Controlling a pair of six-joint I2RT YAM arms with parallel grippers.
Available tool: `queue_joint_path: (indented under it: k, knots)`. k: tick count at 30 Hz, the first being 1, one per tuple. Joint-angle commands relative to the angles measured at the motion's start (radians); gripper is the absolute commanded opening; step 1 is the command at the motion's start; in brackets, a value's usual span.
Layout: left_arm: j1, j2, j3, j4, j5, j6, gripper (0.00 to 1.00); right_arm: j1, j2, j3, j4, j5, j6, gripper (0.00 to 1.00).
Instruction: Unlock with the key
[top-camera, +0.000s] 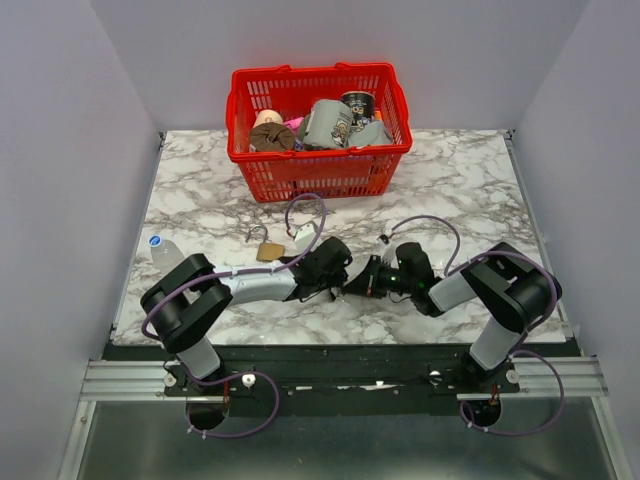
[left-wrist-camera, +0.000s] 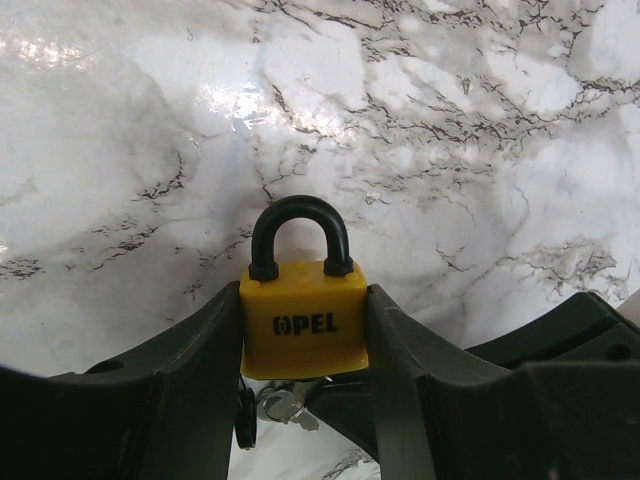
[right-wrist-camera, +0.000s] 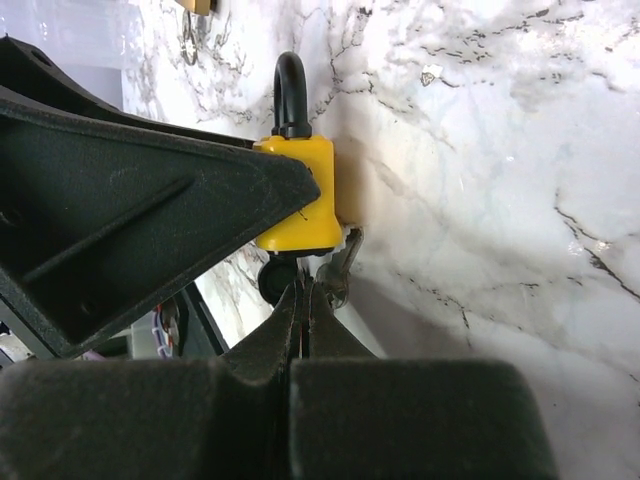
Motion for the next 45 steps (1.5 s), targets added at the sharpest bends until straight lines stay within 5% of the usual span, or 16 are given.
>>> queue_joint_path:
  k: [1, 13, 21, 45]
  knots:
    - [-0.051, 0.000, -0.036, -0.042, 0.169, -0.029, 0.00, -0.022, 0.026, 0.039, 0.115, 0.250, -0.015, 0.01]
    - [-0.060, -0.061, -0.088, 0.015, 0.169, -0.047, 0.00, -0.023, -0.012, 0.025, 0.164, 0.310, 0.014, 0.01]
    - [-0.060, -0.197, -0.216, 0.219, 0.149, -0.046, 0.00, -0.031, -0.145, -0.038, 0.184, 0.319, 0.052, 0.01]
    - [-0.060, -0.407, -0.357, 0.571, 0.212, 0.172, 0.00, -0.063, -0.377, -0.061, 0.179, 0.260, 0.144, 0.01]
